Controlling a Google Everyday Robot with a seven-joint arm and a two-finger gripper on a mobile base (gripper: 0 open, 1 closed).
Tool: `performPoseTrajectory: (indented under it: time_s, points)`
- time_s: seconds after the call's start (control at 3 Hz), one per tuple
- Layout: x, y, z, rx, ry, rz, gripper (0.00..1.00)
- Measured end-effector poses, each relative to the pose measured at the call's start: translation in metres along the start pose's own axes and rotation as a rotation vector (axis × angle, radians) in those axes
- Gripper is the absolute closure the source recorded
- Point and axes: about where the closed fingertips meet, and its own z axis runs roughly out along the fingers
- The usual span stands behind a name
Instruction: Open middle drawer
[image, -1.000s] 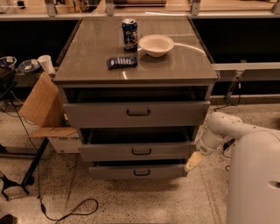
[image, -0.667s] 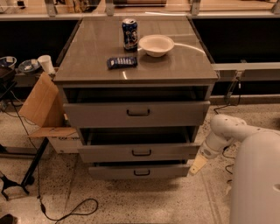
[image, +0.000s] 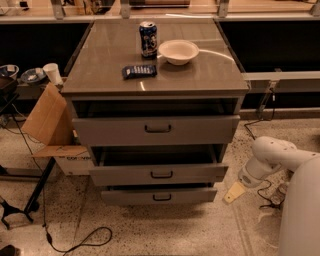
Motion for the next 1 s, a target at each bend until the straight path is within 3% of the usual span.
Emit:
performPoseTrajectory:
  time_s: [0.33, 1.0]
  points:
    - [-0.008, -0.001, 0.0, 0.004, -0.064, 0.027, 0.0]
    - [-0.046, 0.01, 0.004, -0.005, -0.191, -0.016, 0.0]
